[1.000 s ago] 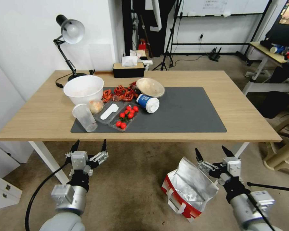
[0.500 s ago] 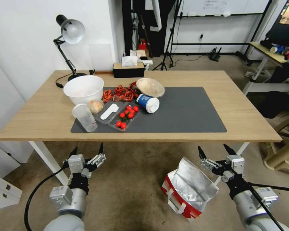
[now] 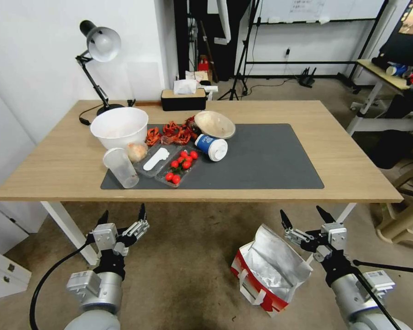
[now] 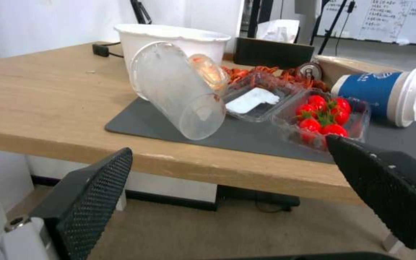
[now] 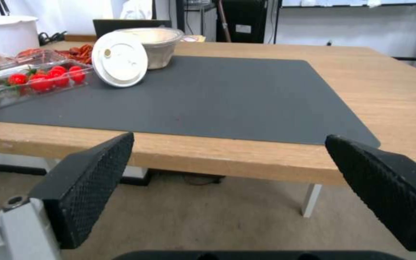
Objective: Pick up the food delivery bag from the floor and place it on the table.
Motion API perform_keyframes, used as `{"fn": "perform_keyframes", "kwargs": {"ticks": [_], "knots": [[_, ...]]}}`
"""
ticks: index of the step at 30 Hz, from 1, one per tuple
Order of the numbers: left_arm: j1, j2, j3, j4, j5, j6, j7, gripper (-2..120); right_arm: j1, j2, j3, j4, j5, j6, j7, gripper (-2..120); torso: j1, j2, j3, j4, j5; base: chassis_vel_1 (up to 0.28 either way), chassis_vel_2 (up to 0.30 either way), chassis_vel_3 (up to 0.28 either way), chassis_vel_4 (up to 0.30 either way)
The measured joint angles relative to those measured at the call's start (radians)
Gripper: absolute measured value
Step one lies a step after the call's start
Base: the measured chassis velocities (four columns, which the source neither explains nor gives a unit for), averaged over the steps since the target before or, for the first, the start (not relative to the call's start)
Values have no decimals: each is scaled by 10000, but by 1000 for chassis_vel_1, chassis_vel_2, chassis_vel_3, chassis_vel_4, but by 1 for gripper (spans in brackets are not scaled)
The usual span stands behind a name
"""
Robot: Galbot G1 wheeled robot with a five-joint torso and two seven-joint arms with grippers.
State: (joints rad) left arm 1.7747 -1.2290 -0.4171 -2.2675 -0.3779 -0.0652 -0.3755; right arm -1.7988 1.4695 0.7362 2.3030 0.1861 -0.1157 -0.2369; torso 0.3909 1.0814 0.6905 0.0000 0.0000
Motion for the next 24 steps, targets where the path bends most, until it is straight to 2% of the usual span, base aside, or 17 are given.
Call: {"fn": "perform_keyframes", "kwargs": {"ticks": [24], "knots": [[-43, 64, 50, 160, 139, -91, -29, 100, -36, 228, 34, 94, -24, 24, -170, 100, -521, -1192, -672, -1, 1, 0, 0, 0, 0]]}}
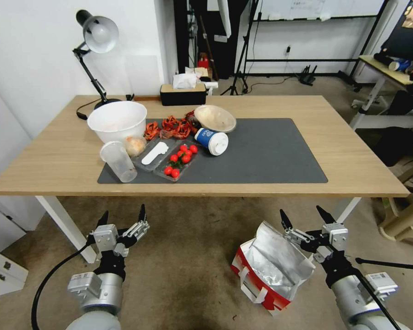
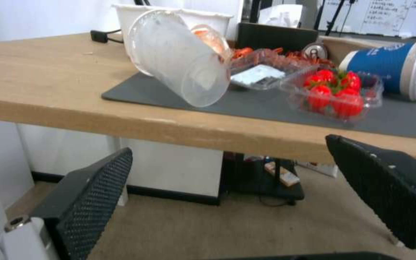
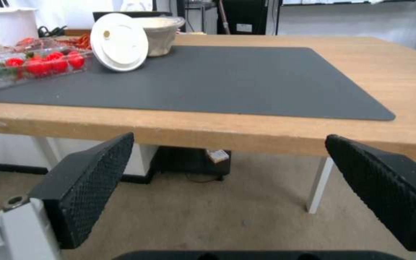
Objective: Pick up the food delivery bag from the floor and place it on the table.
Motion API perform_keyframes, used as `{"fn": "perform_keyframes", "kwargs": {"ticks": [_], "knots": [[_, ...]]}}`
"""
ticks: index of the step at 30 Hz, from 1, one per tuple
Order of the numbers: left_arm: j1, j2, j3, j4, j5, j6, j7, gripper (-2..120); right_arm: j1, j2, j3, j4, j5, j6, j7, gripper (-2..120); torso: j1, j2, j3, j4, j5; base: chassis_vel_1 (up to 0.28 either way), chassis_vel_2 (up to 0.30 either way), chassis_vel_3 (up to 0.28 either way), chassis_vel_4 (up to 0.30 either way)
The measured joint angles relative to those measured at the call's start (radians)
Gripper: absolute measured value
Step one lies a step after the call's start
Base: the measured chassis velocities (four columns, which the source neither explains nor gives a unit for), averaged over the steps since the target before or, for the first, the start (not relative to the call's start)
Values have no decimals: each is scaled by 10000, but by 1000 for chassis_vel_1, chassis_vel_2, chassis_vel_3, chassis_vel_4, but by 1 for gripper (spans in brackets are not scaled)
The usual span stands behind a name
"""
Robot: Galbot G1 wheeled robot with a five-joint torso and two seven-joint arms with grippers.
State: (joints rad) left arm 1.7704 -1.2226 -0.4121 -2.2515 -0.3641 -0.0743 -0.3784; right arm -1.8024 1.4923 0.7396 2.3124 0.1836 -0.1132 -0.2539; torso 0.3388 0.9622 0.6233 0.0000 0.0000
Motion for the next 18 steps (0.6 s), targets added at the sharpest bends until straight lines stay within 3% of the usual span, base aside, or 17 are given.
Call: {"fn": "perform_keyframes", "kwargs": {"ticks": [18], "knots": [[-260, -6, -17, 307, -37, 32, -51, 100, 165, -109, 38, -169, 10, -20, -70, 100, -379, -883, -500, 0, 0, 0, 0, 0, 0]]}}
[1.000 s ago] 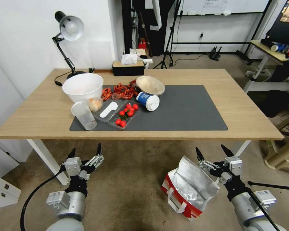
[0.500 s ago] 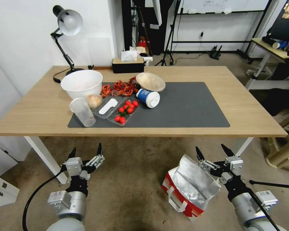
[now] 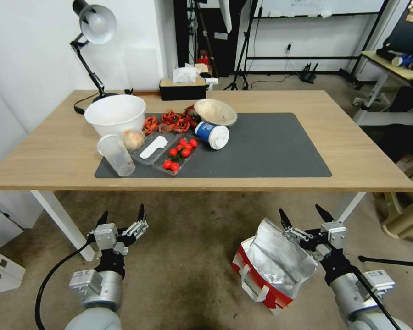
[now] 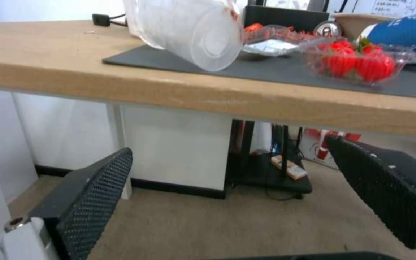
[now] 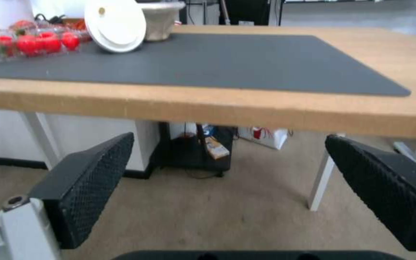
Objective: Pick up the food delivery bag from the floor and place it on the table.
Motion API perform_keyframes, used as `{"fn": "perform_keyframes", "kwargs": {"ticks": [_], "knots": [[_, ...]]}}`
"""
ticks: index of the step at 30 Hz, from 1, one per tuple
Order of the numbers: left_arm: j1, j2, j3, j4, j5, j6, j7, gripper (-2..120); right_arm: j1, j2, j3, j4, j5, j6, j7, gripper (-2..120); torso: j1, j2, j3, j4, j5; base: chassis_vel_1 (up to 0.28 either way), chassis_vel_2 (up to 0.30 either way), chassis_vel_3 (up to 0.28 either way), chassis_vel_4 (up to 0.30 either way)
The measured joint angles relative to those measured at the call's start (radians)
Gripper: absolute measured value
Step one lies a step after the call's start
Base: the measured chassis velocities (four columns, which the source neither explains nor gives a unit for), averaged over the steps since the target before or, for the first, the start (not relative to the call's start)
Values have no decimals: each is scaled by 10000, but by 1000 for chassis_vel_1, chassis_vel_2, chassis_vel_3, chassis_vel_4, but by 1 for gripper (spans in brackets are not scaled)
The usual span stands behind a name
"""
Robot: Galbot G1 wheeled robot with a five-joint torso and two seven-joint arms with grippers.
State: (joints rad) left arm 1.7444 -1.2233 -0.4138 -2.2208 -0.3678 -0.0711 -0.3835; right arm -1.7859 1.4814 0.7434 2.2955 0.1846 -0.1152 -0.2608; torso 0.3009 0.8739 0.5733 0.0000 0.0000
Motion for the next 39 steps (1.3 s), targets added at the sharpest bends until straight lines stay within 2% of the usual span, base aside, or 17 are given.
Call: {"fn": "perform_keyframes", "kwargs": {"ticks": [39], "knots": [[-127, 2, 6, 401, -31, -164, 73, 100, 241, 11, -67, -489, -109, 62, -68, 100, -721, -1748, -1028, 0, 0, 0, 0, 0, 0]]}}
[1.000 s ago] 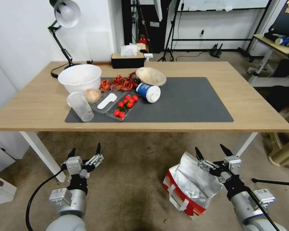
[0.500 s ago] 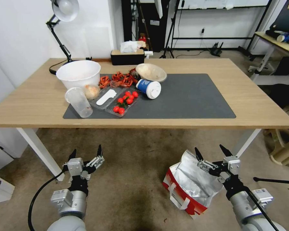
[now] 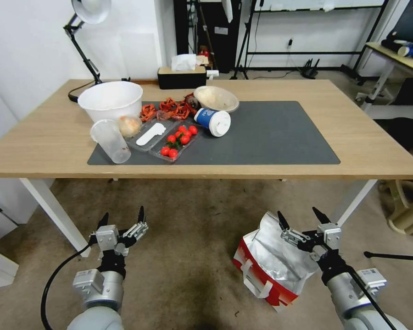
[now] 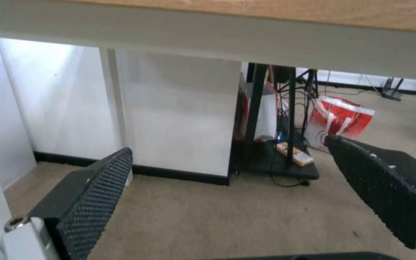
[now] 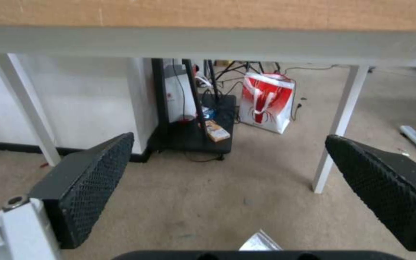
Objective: Pick up the food delivery bag from the floor and place it on the table.
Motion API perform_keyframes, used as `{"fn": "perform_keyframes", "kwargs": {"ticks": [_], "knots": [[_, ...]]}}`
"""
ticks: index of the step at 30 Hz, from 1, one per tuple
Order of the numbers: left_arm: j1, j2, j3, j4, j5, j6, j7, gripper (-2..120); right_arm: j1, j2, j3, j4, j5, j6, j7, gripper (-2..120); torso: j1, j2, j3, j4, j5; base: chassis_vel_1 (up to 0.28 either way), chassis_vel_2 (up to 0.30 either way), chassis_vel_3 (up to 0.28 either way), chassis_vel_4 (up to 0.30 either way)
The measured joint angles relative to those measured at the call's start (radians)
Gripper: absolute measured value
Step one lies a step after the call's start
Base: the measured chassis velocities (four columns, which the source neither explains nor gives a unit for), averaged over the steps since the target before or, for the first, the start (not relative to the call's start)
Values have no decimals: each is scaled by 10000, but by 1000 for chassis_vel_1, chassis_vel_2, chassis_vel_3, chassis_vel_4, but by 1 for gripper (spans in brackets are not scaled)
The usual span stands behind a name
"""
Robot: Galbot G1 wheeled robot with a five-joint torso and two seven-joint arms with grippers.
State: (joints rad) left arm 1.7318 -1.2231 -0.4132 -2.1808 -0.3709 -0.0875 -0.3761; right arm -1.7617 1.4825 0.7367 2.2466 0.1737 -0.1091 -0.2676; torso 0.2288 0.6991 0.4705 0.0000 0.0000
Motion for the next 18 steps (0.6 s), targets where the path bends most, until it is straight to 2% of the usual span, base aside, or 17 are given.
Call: {"fn": "perform_keyframes", "kwargs": {"ticks": [18], "knots": [[-100, -5, 6, 99, 4, -4, -66, 100, 58, -54, 48, -38, 50, -26, -73, 100, -278, -698, -422, 0, 0, 0, 0, 0, 0]]}}
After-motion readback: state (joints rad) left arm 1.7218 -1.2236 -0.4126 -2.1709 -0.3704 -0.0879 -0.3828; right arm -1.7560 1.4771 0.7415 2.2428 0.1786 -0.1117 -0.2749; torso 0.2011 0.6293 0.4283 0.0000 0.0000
